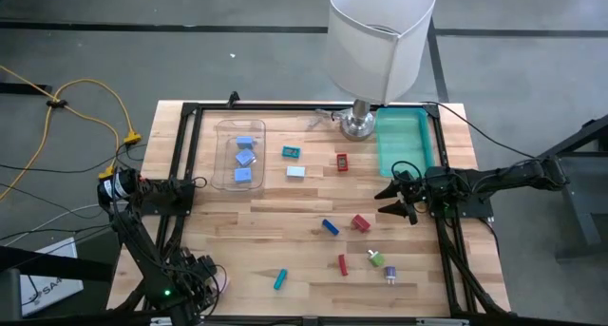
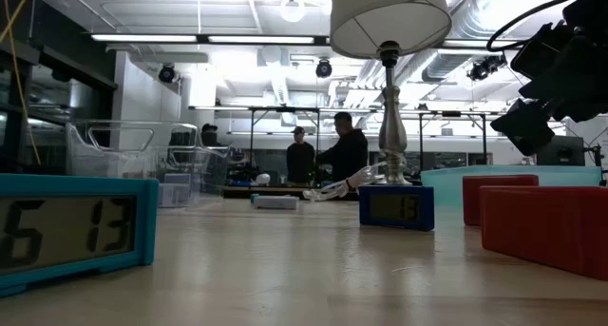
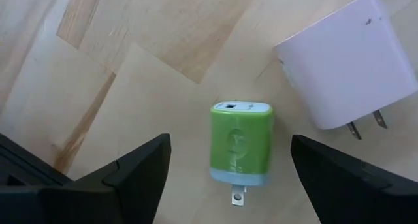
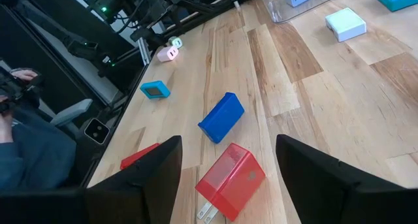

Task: Pick & Place Office items
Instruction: Put the bottom left green charger adapter into the transparent bin

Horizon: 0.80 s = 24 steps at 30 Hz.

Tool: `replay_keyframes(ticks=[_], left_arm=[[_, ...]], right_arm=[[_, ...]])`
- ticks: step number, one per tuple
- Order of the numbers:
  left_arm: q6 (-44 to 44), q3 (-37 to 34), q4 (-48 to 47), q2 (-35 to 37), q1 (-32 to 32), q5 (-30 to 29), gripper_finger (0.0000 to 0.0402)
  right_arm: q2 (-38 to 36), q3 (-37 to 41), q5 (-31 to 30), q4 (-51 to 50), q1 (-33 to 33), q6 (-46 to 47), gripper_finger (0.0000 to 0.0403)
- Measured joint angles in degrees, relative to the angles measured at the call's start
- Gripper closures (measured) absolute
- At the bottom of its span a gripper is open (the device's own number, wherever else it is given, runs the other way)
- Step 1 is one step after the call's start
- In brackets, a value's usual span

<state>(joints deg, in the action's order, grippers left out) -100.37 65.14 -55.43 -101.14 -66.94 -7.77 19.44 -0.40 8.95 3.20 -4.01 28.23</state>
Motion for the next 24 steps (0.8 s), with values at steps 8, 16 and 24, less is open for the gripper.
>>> replay_keyframes(ticks=[8,16,24], left_arm=[[-0.4,0.0,-0.1,0.0,0.0,0.0,0.0132],[-1.6,-0.1,-0.1,0.0,0.0,0.0,0.0147],[-2.1,-0.2,0.2,0.0,0.0,0.0,0.0147]], right_arm=[[0.0,0.0,0.0,0.0,0.0,0.0,0.0167],[0.0,0.0,0.0,0.0,0.0,0.0,0.0167],[0.0,0.0,0.0,0.0,0.0,0.0,0.0167]])
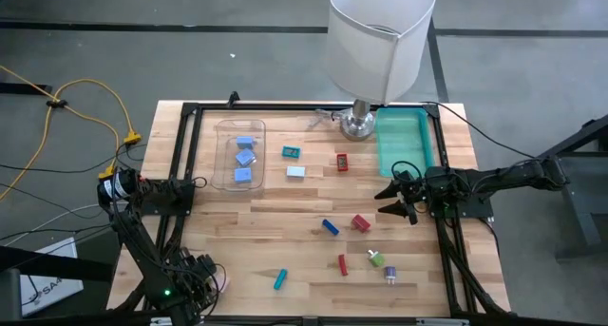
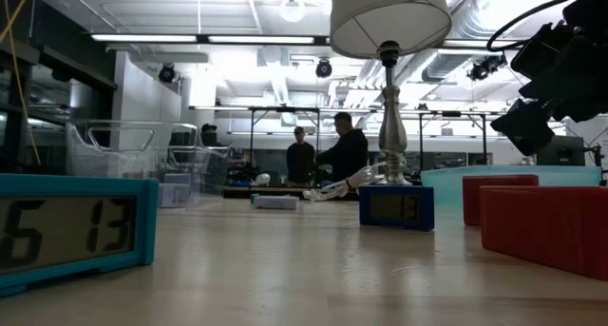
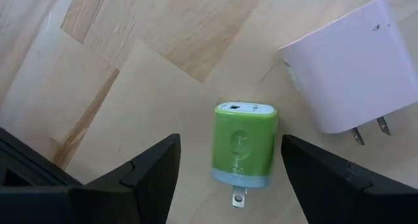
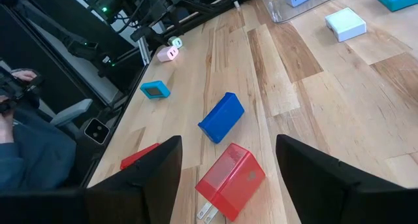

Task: Pick & Place Office items
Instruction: Put the bottom left green charger adapter into the transparent bin

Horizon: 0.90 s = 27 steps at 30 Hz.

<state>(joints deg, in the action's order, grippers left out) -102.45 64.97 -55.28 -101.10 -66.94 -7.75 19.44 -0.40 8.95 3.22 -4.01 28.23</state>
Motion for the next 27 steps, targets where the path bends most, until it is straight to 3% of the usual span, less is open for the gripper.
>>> replay_keyframes(ticks=[17,27], left_arm=[[0.7,0.0,-0.6,0.0,0.0,0.5,0.0149],[0.1,0.0,-1.1,0.0,0.0,0.1,0.0219]], right_arm=[[0.0,0.0,0.0,0.0,0.0,0.0,0.0167],[0.0,0.0,0.0,0.0,0.0,0.0,0.0167]])
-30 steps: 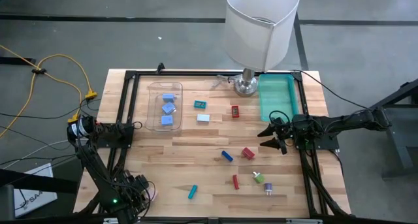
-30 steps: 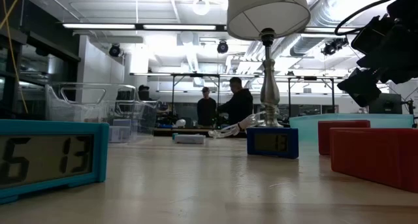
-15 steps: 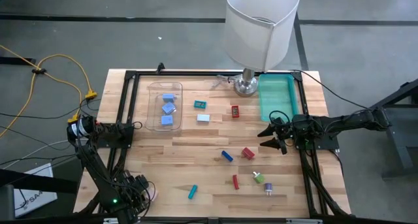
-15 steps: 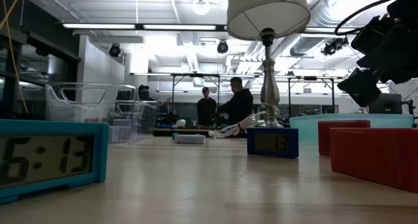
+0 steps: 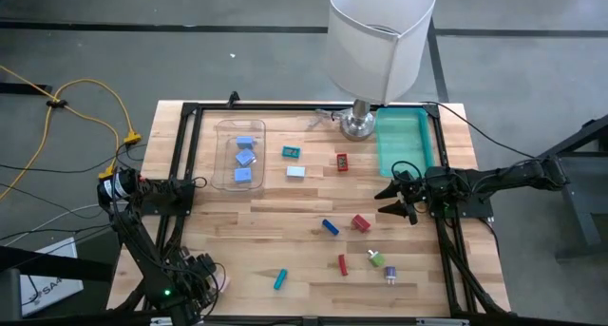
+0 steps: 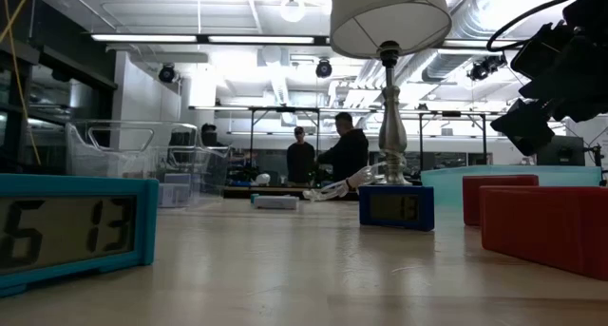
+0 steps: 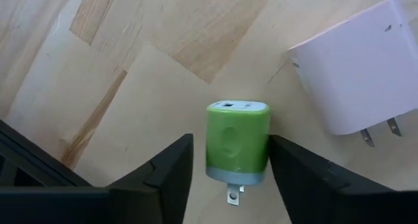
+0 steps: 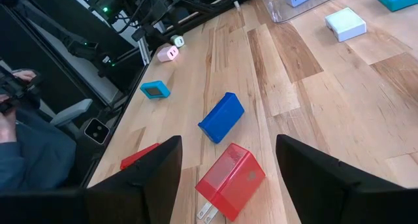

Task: Pick & Place Office items
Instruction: Put the bottom left green charger adapter into the transparent bin

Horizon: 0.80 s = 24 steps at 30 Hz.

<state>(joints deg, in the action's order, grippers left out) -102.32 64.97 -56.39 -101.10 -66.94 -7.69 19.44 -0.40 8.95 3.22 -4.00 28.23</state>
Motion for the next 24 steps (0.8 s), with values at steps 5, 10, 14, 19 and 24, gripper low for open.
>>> replay_keyframes(ticks=[5,10,14,19,24], left_arm=[[-1.1,0.0,-0.2,0.0,0.0,-0.1,0.0248],[-1.2,0.0,-0.2,0.0,0.0,0.0,0.0259],[-1.2,0.0,-0.3,0.0,0.0,0.1,0.026],[-1.2,0.0,-0.9,0.0,0.0,0.5,0.0261],[-1.3,0.0,-1.8,0.0,0.0,1.6,0.0261]], right_arm=[[0.0,0.0,0.0,0.0,0.0,0.0,0.0167],[0.0,0.0,0.0,0.0,0.0,0.0,0.0167],[0.0,0.0,0.0,0.0,0.0,0.0,0.0167],[0.0,0.0,0.0,0.0,0.0,0.0,0.0167],[0.0,0.0,0.0,0.0,0.0,0.0,0.0167]])
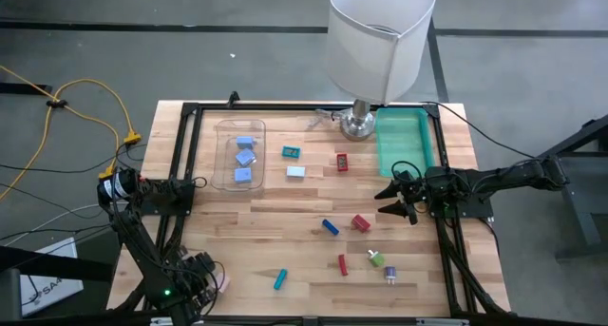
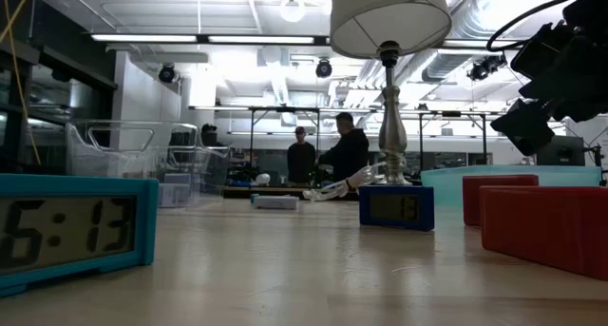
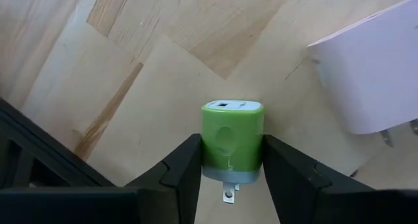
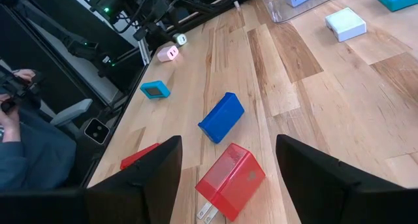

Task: Pick & Place Office items
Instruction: Put the bottom left green charger adapter into the transparent bin

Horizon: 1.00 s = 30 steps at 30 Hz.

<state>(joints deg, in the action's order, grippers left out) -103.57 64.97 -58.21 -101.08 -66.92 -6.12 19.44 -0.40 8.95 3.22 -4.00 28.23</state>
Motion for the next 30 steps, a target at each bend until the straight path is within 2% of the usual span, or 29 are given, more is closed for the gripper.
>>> replay_keyframes(ticks=[9,18,24,30], left_arm=[[0.3,0.0,-0.2,0.2,0.1,-0.1,0.0262],[2.8,0.0,-2.5,2.5,1.6,-2.7,0.0262],[7.3,0.0,-5.3,4.7,5.3,-4.6,0.0262],[14.3,0.0,-7.4,8.0,12.2,-5.7,0.0262]], right_arm=[[0.0,0.0,0.0,0.0,0.0,0.0,0.0167],[0.0,0.0,0.0,0.0,0.0,0.0,0.0167],[0.0,0.0,0.0,0.0,0.0,0.0,0.0167],[0.0,0.0,0.0,0.0,0.0,0.0,0.0167]])
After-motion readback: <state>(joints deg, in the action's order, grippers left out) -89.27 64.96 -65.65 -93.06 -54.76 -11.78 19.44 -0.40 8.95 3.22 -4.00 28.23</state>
